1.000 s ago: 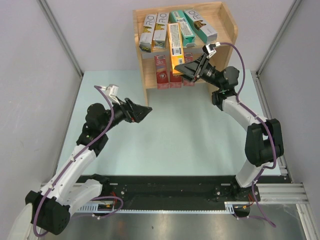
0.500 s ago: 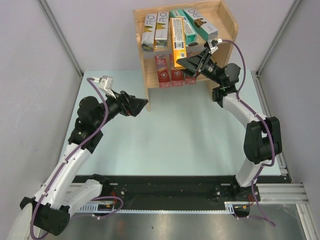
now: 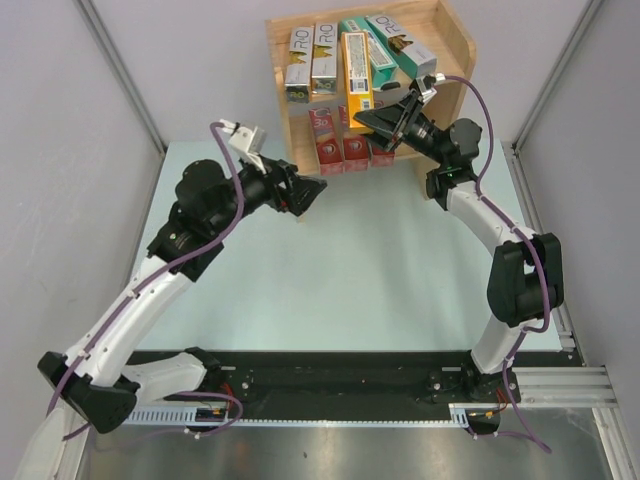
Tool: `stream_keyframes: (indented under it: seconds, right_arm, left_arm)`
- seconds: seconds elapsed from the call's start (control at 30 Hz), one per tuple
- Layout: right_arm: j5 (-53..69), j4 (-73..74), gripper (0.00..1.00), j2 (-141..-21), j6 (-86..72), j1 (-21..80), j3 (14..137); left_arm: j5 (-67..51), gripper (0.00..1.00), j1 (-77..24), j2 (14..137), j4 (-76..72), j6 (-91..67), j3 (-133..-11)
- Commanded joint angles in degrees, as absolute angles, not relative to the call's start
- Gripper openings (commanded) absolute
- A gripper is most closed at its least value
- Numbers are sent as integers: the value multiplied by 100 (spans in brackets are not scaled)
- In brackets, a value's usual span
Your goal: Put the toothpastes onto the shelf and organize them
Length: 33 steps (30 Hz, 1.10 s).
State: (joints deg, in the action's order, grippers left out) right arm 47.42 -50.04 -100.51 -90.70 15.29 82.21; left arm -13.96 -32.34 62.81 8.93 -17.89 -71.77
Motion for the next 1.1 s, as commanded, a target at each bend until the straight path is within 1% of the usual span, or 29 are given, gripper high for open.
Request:
stream_keyframes:
  seconds: [0.0, 0.03, 0.13, 0.23, 0.27, 0.3, 0.37, 0.4, 0.47, 0.5, 0.6, 0.77, 0.97, 1.07]
  right_arm:
    - [4728, -4852, 53, -10081, -9053, 1494, 8587]
    - [4763, -4852, 56, -10090, -9061, 1503, 8604]
    - [4816, -4852, 62, -10107, -9088, 1494, 8640]
    - [4852, -4904, 63, -10107, -9141, 1485, 8666]
    - [4843, -4904, 63, -10107, -9158, 1477, 8666]
    - [4834, -4939, 63, -10099, -9176, 1477, 8675]
    - [4843, -5044, 64, -10099, -9272, 1459, 8675]
    - [4843, -5062, 64, -10099, -9290, 1450, 8684]
    - [4843, -5098, 64, -10090, -9334, 1441, 8692]
    - [4869, -5098, 65, -10072, -9325, 1441, 8727]
    - [4922, -5054, 65, -10081, -9343, 1424, 8833]
    - [4974, -4949, 66, -10046, -9317, 1433, 9017]
    - [4975, -4790, 66, -10020, -9229, 1433, 9097]
    - [4992, -4790, 66, -10028, -9246, 1424, 9070]
  left_arm:
    - [-1011, 88, -3550, 6644, 1063, -1328, -7777]
    - [-906, 87, -3664, 6740, 1072, -1284, -7848]
    - [-853, 85, -3892, 7092, 1064, -1099, -8164]
    - [-695, 81, -4182, 7444, 1046, -774, -8533]
    - [-642, 77, -4244, 7549, 1028, -608, -8612]
    - [-633, 65, -4297, 7715, 976, -528, -8787]
    - [-624, 51, -4438, 7900, 975, -353, -8990]
    - [-659, 39, -4473, 8093, 1002, -299, -9209]
    - [-738, 30, -4544, 8226, 1002, -211, -9368]
    - [-938, 24, -4561, 8287, 976, -176, -9456]
    - [-1090, 14, -4623, 8463, 888, -62, -9623]
    - [-1134, 13, -4623, 8972, 1107, -9, -10115]
    - [-800, 13, -4623, 9491, 1055, 141, -10634]
    - [-528, 12, -4614, 9746, 1265, 132, -11055]
